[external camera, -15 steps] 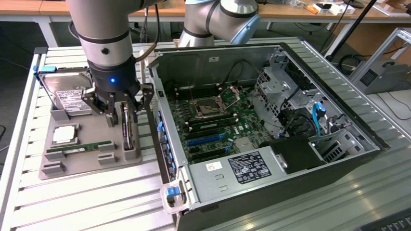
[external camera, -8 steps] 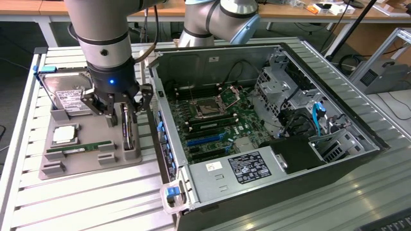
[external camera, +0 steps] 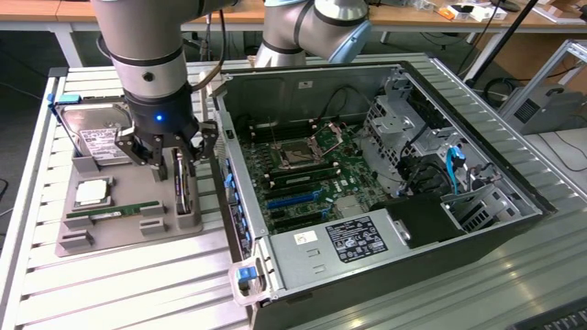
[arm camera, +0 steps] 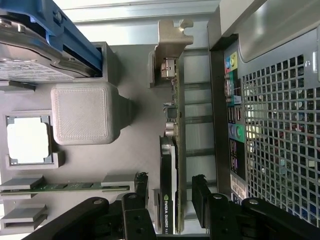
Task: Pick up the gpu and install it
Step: 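Pick up the gpu and move the gpu toward the slot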
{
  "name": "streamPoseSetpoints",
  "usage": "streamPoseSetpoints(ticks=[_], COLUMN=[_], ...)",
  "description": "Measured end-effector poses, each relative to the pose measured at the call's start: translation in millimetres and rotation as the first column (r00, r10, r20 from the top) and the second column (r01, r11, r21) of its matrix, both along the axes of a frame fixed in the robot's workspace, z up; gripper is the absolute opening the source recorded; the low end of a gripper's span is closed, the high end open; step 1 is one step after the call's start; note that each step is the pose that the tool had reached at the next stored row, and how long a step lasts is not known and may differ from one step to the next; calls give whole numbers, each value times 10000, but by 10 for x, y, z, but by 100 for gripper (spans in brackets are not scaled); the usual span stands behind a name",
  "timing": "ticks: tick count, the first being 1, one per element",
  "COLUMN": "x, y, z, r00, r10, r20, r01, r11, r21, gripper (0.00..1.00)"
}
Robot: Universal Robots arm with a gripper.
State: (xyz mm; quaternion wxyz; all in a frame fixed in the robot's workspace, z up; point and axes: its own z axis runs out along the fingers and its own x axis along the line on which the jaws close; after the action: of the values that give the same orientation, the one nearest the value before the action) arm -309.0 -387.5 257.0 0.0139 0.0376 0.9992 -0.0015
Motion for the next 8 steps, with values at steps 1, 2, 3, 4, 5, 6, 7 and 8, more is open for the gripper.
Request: streamPoseSetpoints(ticks=[1,2,3,4,5,6,7,8], x=[-3,-12,-17,-22,-22,-22,-22,-23], y=[1,4,11,22,25,25,27,31], z=[-3,-8,-14,-20,-24,-29,-34,-39], r00=[10000,10000,10000,10000,10000,10000,10000,10000], r10=[0,-1,0,0,1,2,1,0], r20=[0,1,2,1,0,0,1,-1], r01=[0,1,0,0,-1,-2,-1,0], r11=[10000,10000,10000,10000,10000,10000,10000,10000], r21=[0,0,1,1,0,-2,-7,-15], gripper=[48,48,48,48,48,48,48,48])
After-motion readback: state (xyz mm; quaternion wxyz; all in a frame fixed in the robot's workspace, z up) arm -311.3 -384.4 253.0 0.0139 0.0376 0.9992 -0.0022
